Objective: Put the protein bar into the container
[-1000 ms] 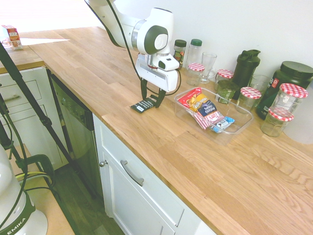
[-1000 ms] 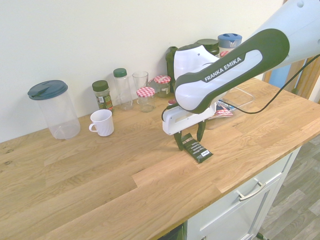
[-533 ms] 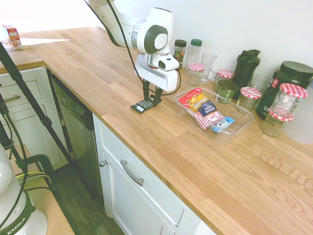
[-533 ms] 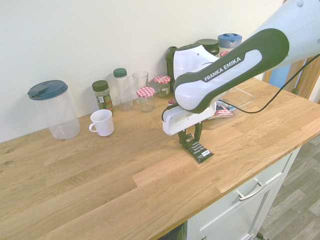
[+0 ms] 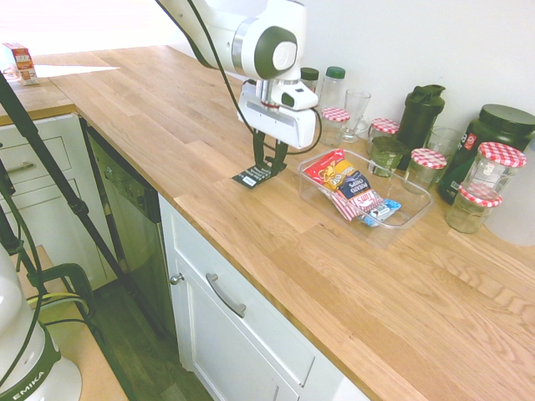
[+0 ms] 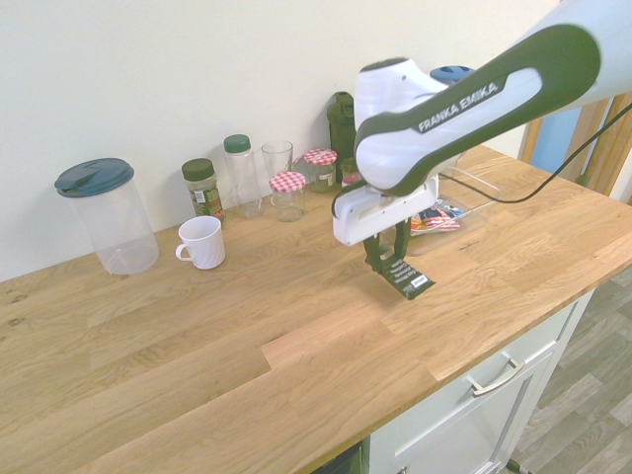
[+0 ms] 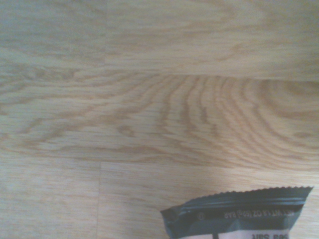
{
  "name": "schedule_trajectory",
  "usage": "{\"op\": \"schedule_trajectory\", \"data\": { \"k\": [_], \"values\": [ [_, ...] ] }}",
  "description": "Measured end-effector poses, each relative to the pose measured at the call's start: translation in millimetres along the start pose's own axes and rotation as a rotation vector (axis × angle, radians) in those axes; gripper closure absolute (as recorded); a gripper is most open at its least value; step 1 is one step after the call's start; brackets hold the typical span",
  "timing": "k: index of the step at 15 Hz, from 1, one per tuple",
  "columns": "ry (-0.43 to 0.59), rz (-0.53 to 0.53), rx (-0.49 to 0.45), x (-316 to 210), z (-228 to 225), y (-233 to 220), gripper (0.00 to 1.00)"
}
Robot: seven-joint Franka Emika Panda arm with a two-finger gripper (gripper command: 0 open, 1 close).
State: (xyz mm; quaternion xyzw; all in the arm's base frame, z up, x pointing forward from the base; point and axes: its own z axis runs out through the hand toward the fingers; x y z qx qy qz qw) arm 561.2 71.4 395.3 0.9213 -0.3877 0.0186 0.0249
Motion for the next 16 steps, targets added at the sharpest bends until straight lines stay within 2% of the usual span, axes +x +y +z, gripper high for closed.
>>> {"op": "schedule_trajectory", "data": {
  "k": [3, 6, 10, 16],
  "values": [
    [0.04, 0.007, 0.039, 16, -54, 32, 1.0],
    [0.055, 0.025, 0.054, 48, -77, 75, 1.0],
    [0.058, 0.042, 0.055, 88, -79, 120, 1.0],
    [0.058, 0.045, 0.057, 136, -75, 157, 1.0]
  ]
}}
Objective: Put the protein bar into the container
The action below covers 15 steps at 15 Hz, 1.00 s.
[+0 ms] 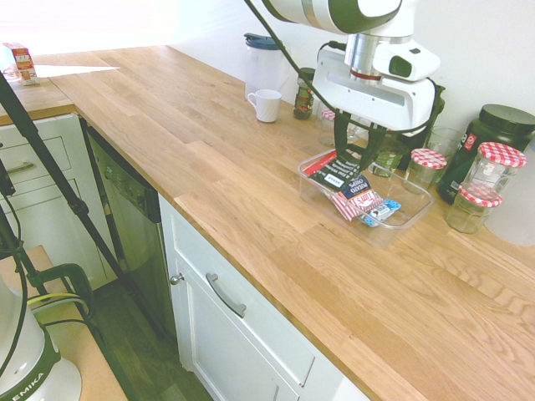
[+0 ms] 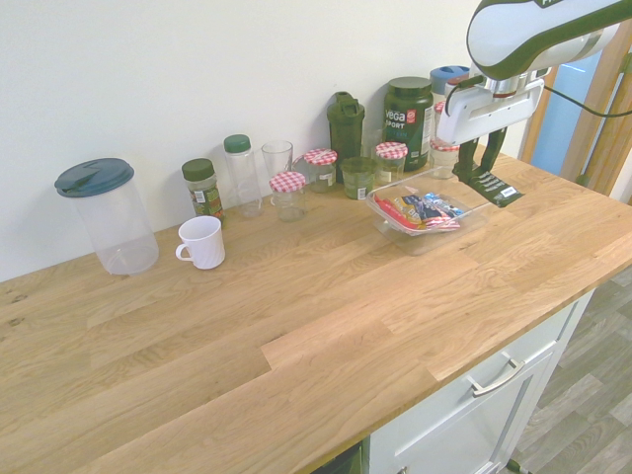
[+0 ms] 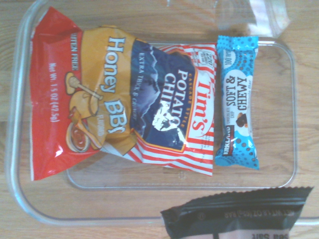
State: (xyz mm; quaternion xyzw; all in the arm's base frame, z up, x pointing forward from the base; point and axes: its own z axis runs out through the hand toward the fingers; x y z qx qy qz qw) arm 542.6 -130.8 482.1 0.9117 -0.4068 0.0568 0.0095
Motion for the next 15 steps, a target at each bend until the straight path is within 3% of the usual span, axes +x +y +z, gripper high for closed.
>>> {"op": "schedule_trajectory", "data": {
  "k": [15],
  "values": [
    [-0.037, -0.001, -0.006, 69, 48, -9, 1.0]
  ]
}}
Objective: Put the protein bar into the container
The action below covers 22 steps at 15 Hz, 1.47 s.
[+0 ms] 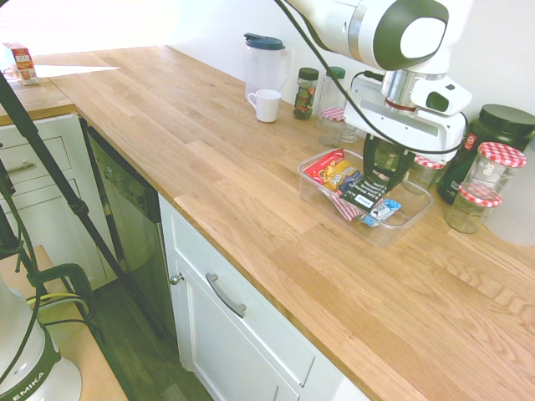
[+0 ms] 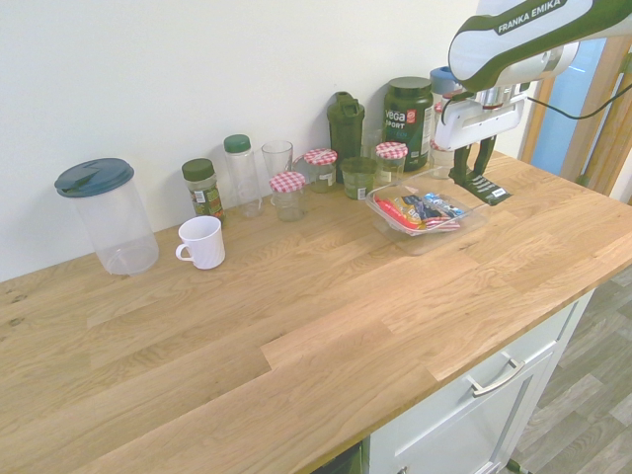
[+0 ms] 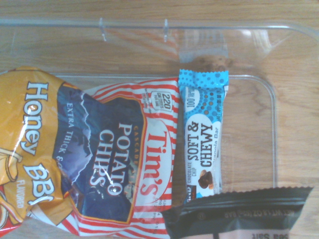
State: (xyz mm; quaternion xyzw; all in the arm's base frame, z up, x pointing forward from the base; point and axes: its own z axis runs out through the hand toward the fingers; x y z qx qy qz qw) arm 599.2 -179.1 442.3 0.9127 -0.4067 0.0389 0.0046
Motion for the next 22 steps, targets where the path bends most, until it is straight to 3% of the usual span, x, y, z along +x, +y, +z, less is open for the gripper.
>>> {"op": "schedule_trajectory", "data": {
  "k": [22],
  "values": [
    [-0.038, -0.013, -0.019, 42, 47, -21, 1.0]
  ]
}}
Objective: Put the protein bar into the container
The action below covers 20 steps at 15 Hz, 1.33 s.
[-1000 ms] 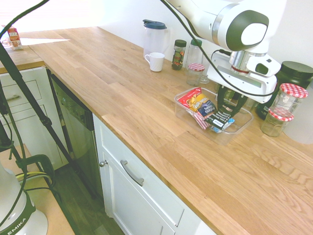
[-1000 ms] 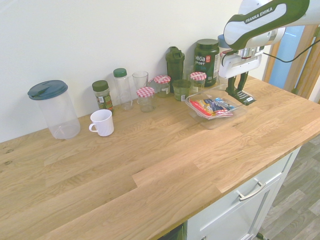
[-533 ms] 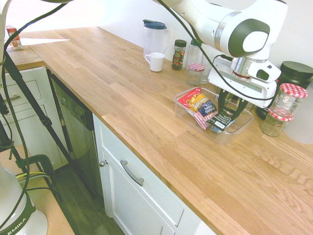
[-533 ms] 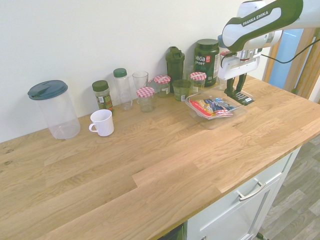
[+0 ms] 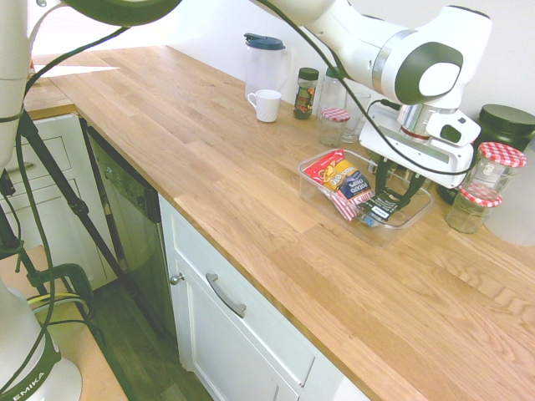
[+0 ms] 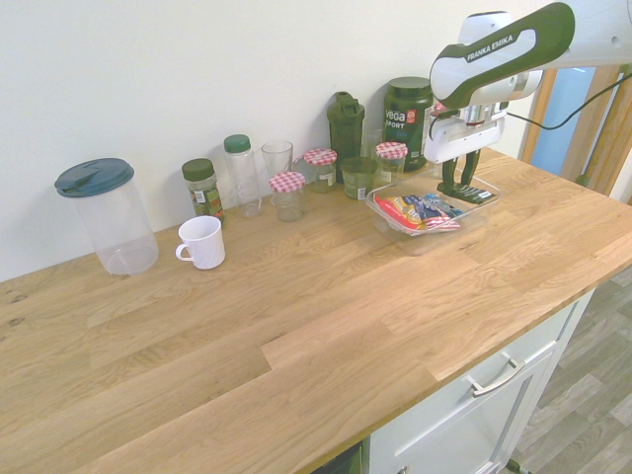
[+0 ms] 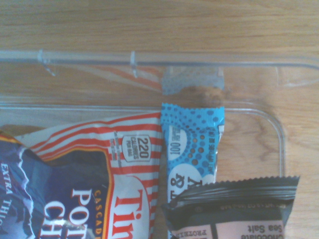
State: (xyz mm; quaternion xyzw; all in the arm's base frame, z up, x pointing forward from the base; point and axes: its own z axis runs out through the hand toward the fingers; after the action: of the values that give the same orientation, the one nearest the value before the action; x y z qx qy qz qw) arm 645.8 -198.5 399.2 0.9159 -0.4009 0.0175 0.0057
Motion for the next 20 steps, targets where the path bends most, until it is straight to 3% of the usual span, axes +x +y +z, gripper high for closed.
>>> {"op": "schedule_trajectory", "data": {
  "k": [14, 15, 20],
  "values": [
    [-0.004, 0.0, -0.007, 14, 36, -14, 1.0],
    [-0.005, 0.0, -0.007, 14, 36, -14, 0.0],
    [-0.004, 0.0, -0.007, 14, 37, -14, 0.0]
  ]
}}
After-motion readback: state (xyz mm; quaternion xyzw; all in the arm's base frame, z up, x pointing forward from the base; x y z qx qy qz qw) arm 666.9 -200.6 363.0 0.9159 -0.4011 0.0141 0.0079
